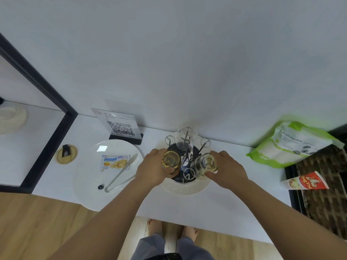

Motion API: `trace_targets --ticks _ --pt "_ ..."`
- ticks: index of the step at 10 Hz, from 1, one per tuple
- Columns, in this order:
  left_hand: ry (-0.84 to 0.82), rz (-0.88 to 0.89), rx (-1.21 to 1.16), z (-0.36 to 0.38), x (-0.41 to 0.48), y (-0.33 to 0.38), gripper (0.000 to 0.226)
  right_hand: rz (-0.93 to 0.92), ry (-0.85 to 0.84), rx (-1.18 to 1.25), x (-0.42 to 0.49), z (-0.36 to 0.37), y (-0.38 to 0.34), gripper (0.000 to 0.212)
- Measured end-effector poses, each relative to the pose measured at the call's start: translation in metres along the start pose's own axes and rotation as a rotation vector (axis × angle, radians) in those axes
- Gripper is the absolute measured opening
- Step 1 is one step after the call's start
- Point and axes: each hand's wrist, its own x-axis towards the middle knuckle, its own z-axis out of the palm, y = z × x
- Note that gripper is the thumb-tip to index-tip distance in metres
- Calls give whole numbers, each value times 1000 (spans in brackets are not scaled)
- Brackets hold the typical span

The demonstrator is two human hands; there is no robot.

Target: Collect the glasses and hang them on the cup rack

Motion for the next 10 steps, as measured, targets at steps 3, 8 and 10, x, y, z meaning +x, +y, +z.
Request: trace_targets --ticks 3,8,10 --pt "-11 -13 10 0 1 0 67 -12 4 -35 1 -1 -3 74" --pt "-14 -31 42 -1 -1 0 73 0 -18 -53 0 -5 -9 69" --pt "25 -28 -6 -9 -4 7 75 3 -33 5 -1 -13 -6 83"
